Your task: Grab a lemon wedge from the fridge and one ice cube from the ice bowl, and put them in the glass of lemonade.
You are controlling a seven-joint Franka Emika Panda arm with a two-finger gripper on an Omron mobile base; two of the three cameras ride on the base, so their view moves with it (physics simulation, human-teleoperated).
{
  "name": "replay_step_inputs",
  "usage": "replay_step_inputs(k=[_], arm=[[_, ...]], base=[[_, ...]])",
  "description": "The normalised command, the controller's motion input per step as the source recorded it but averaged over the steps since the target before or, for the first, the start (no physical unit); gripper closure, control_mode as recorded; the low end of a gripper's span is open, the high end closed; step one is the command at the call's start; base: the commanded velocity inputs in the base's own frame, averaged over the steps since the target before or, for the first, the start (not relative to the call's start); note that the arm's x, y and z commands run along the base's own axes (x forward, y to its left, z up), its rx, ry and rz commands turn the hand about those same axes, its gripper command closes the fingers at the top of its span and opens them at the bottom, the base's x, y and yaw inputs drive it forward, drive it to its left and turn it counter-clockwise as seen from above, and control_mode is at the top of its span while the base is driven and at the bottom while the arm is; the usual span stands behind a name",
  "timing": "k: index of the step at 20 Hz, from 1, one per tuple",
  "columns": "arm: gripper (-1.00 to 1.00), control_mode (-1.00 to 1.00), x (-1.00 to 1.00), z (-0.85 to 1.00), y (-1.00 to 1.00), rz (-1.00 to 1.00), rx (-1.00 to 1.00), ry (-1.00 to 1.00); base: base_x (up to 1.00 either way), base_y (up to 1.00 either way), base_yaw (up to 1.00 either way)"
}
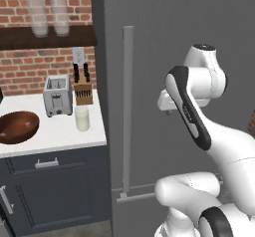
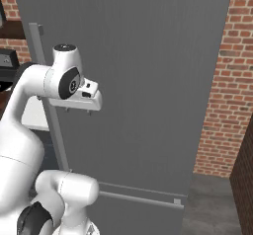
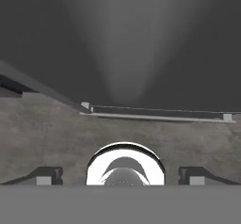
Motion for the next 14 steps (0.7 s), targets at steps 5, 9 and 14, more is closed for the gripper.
replay_step_inputs(k=[5,9,14], arm=[[-1.00,-1.00,-0.66,-0.39,0.00,0.00,0.07,0.09],[-1.00,-1.00,-0.39,-0.39,0.00,0.00,0.05,0.14],[-1.00,-1.00,0.00,-0.24,0.01,-0.05,0.01,0.17]], base=[[0.00,0.00,0.00],[0.00,0.00,0.00],[0.00,0.00,0.00]])
